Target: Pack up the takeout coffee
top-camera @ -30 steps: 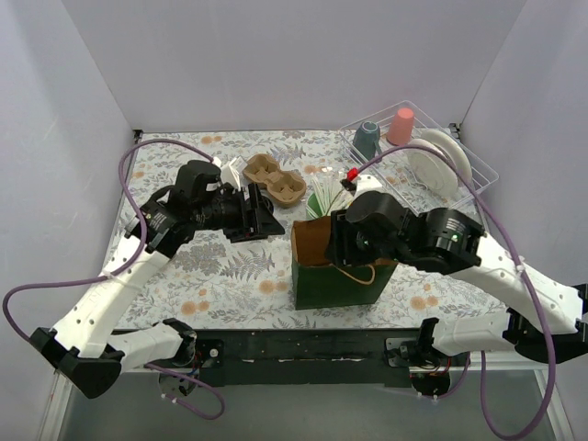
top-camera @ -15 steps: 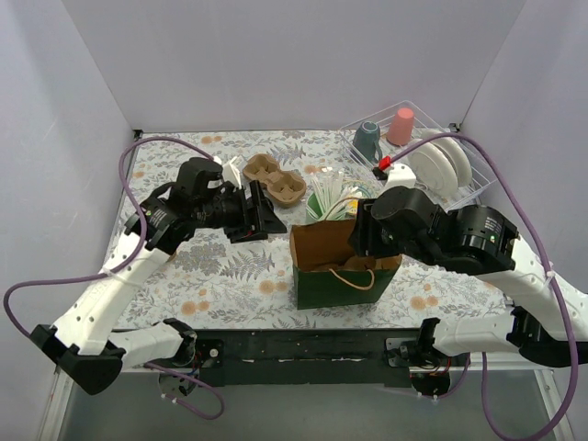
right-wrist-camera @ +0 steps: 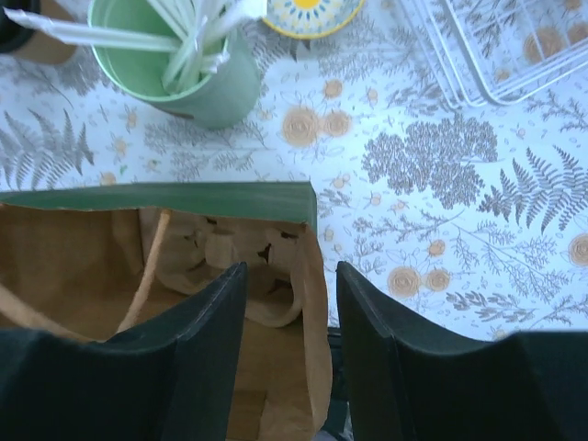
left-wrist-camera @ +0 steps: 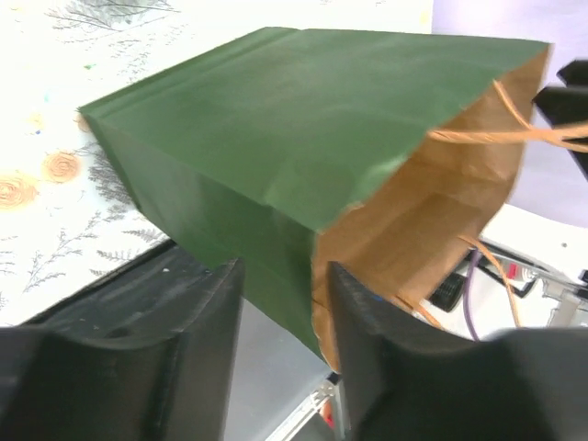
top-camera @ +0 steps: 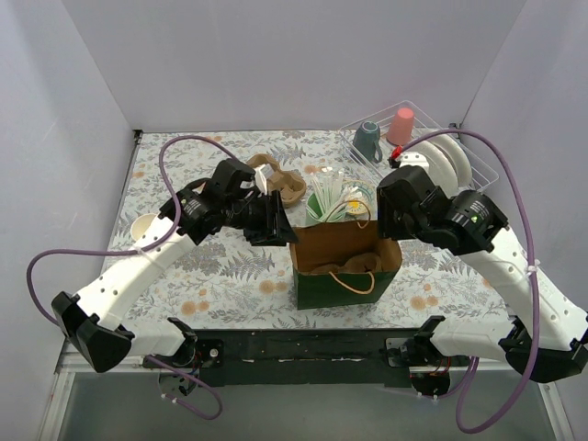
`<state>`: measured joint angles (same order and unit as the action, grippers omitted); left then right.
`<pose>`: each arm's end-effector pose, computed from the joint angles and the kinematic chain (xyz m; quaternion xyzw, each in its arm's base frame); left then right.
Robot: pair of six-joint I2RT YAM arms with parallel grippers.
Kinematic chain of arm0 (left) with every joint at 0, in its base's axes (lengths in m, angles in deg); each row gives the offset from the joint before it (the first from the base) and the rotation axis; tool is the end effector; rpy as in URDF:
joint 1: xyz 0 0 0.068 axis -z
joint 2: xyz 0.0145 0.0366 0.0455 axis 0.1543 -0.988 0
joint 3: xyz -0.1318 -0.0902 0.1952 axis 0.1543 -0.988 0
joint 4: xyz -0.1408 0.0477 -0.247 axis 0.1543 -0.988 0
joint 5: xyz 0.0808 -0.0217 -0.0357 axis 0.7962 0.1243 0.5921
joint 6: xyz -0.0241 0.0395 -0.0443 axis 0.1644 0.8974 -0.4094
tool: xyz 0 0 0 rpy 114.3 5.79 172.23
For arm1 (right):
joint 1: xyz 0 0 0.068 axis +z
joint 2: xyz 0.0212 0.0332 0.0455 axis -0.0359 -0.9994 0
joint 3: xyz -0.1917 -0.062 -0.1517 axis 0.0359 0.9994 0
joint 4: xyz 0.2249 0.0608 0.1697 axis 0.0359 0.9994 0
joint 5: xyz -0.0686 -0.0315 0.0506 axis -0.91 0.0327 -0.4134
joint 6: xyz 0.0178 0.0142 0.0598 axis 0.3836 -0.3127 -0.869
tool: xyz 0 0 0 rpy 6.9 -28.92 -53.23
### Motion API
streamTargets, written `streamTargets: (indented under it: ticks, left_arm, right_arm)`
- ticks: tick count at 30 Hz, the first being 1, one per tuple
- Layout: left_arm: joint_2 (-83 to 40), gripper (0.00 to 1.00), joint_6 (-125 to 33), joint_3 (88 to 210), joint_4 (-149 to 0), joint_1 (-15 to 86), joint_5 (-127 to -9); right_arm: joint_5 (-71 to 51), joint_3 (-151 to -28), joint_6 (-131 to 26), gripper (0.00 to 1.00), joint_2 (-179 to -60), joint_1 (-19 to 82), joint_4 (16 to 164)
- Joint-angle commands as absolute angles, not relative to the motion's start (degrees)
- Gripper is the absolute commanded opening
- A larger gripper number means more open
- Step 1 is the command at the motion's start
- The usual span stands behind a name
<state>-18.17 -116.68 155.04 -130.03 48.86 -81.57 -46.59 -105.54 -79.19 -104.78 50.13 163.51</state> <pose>0.2110 -0.2012 0.3465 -0.2657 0.8760 -0.4022 0.0171 0.1649 0.1474 0.4204 -0.0251 0.9085 0.0467 0.4145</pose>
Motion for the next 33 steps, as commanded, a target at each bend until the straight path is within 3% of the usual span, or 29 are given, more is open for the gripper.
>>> streamTargets:
  ticks: [1,4,7,8,11,15,17,18,24,25,31,33]
  left_arm:
    - [-19.39,0.29,-114.54,157.22,-130.81,49.22,-79.77]
    - [-20.36,0.13,-113.40,159.94,-133.52,49.22,-77.75]
    - [-21.41,0.05,-112.26,163.55,-137.22,49.22,-75.20]
    - [-21.85,0.00,-111.82,164.77,-138.36,49.22,-74.41]
    - [-23.08,0.00,-110.94,168.56,-142.40,49.22,-72.56]
    - [-22.65,0.00,-111.37,168.04,-146.09,49.22,-70.89]
    - [-21.51,0.07,-111.90,166.12,-146.19,49.22,-70.71]
    - [-21.16,0.20,-112.60,165.76,-145.67,49.22,-70.71]
    - [-19.39,0.55,-114.54,167.77,-143.73,49.22,-70.01]
    - [-19.48,0.67,-114.71,168.56,-143.64,49.22,-69.92]
    - [-18.69,0.83,-114.89,175.85,-140.92,49.22,-67.56]
    - [-18.52,0.95,-114.45,177.17,-140.04,49.22,-66.59]
  right_arm:
    - [-42.79,-102.09,-77.60,0.50,-104.01,49.43,163.57]
    - [-41.29,-100.59,-77.42,0.43,-103.39,49.26,162.86]
    - [-39.54,-100.32,-77.25,0.33,-103.30,49.26,162.25]
    - [-38.05,-100.76,-77.16,0.24,-103.39,49.26,161.90]
    - [-34.19,-103.39,-77.42,0.13,-103.65,49.26,161.02]
    - [-28.38,-105.95,-79.00,0.07,-104.61,49.26,158.12]
    - [-25.66,-105.25,-79.88,0.01,-104.44,49.26,156.81]
    - [-25.30,-103.51,-80.14,0.01,-104.18,49.17,156.02]
    - [-25.29,-97.96,-79.62,0.01,-98.65,49.26,148.83]
    - [-25.55,-96.82,-79.27,0.01,-97.25,49.26,147.93]
    - [-28.36,-88.74,-75.75,0.01,-89.61,49.26,140.28]
    - [-28.20,-85.48,-73.49,0.01,-87.75,49.26,137.66]
